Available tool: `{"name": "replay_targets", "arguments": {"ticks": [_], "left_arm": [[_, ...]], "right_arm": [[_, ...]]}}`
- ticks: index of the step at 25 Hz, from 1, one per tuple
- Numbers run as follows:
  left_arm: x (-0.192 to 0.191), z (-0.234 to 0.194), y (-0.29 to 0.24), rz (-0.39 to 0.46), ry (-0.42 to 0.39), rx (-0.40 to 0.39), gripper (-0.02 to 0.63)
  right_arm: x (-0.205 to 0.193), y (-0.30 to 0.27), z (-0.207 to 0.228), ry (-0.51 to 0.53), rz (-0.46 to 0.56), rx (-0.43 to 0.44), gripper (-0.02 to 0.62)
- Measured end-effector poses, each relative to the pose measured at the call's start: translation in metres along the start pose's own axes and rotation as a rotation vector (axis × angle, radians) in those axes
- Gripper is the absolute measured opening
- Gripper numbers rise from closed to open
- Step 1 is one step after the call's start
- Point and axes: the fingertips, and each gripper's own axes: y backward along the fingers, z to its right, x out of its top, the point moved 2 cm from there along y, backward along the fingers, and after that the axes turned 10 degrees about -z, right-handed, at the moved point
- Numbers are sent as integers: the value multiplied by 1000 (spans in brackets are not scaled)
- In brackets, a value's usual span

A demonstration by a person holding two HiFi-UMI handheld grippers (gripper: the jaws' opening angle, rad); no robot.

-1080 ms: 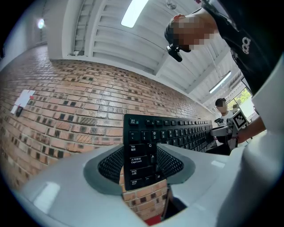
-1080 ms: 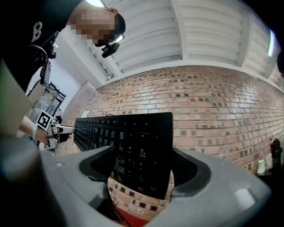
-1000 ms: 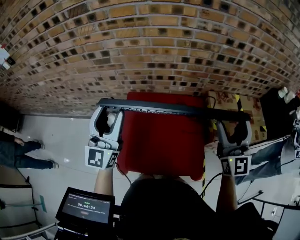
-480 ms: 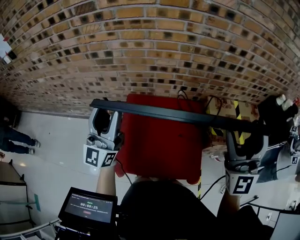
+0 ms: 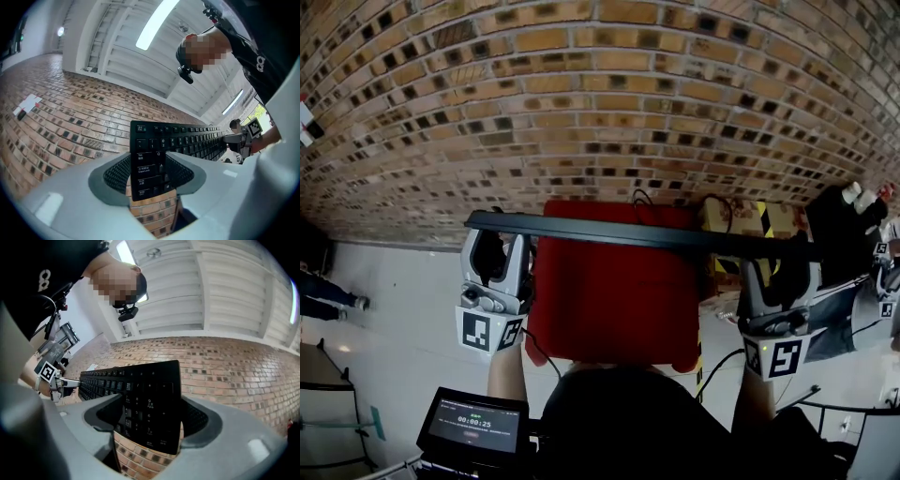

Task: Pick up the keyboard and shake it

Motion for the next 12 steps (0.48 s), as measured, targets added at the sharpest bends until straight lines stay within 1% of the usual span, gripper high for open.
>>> {"name": "replay_targets", "arguments": {"ticks": [4, 7, 10, 12], "left_arm": [[21, 6, -4, 6, -90, -11, 233], [33, 11, -7, -11, -131, -23, 233], [38, 17, -12, -37, -132, -39, 233], [34, 17, -13, -61, -126, -43, 233]], "right_arm": [[-14, 2, 4, -89, 7, -9, 364], [-26, 4, 5, -159, -3, -10, 364], [-38, 4, 6, -210, -23, -4, 364], [-45, 4, 4, -221, -45, -1, 364]]}}
